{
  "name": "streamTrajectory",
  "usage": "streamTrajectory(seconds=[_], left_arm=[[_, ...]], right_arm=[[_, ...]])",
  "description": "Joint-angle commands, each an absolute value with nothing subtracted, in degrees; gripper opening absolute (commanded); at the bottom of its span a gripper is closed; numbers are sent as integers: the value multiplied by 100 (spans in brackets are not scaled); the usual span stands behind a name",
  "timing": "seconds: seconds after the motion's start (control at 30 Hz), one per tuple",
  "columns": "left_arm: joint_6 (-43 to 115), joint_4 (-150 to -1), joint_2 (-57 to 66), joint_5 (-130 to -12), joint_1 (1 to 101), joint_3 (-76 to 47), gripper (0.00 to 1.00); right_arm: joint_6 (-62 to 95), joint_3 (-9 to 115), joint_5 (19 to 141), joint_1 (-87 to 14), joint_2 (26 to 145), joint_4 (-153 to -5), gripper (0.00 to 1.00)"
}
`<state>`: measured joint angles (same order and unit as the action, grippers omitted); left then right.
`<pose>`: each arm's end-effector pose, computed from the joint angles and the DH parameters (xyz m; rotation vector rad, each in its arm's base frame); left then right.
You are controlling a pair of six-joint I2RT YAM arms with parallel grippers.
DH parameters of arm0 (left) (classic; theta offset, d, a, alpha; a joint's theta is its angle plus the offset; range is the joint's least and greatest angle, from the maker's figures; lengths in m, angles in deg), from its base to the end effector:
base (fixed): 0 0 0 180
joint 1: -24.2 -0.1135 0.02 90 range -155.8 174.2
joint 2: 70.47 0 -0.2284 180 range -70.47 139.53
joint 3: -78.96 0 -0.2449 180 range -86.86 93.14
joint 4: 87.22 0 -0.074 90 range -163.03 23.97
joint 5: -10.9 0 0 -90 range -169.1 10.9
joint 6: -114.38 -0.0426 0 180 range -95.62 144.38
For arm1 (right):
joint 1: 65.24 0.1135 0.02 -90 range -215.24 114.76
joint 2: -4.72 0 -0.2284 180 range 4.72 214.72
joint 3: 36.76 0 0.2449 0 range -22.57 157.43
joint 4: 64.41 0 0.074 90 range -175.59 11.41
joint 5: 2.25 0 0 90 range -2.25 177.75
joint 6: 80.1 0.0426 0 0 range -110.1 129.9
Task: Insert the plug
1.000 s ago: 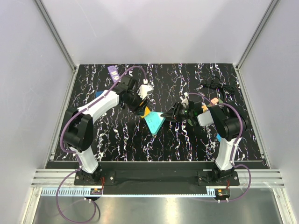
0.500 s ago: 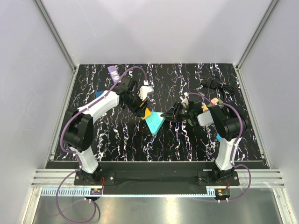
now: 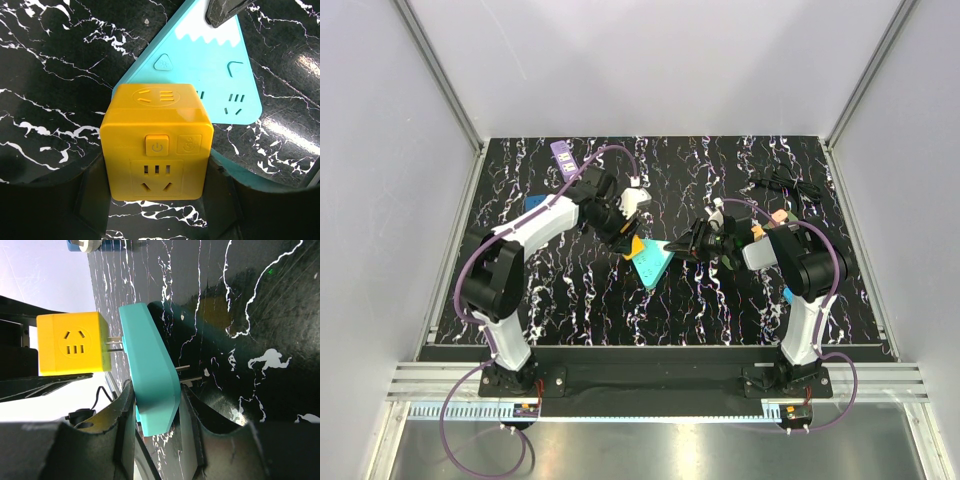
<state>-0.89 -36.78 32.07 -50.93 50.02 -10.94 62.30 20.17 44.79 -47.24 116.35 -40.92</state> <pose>0.3149 -0.1747 0.1844 1.2627 2.2773 -0.6551 0.3103 0.1313 0.0714 0.1913 2.3269 1.4732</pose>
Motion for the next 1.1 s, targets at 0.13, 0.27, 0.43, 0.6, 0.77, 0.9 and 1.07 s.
streamTrajectory(seconds=[0.13, 0.27, 0.43, 0.6, 0.77, 0.9, 1.07], left_arm=[[-198, -3990, 3333, -4860, 5030, -1004, 0], [-225, -4016, 3368, -4799, 5030, -987, 0], [-356, -4008, 3403, -4640, 5039, -934, 0], [-514, -4016, 3438, -4526, 5048, -908, 0], [-576, -4007, 3500, -4534, 5039, -855, 0], [-480, -3981, 3605, -4771, 5039, -846, 0], [-76, -3955, 3649, -5272, 5039, -872, 0]], right_arm=[[5991, 2076, 4503, -4669, 11687, -4361, 0], [5991, 2085, 4503, -4661, 11695, -4352, 0], [5982, 2085, 4494, -4669, 11678, -4370, 0], [5982, 2085, 4494, -4661, 11678, -4370, 0], [5973, 2085, 4477, -4661, 11660, -4370, 0], [5982, 2076, 4477, -4661, 11643, -4370, 0], [5965, 2076, 4486, -4661, 11608, -4396, 0]])
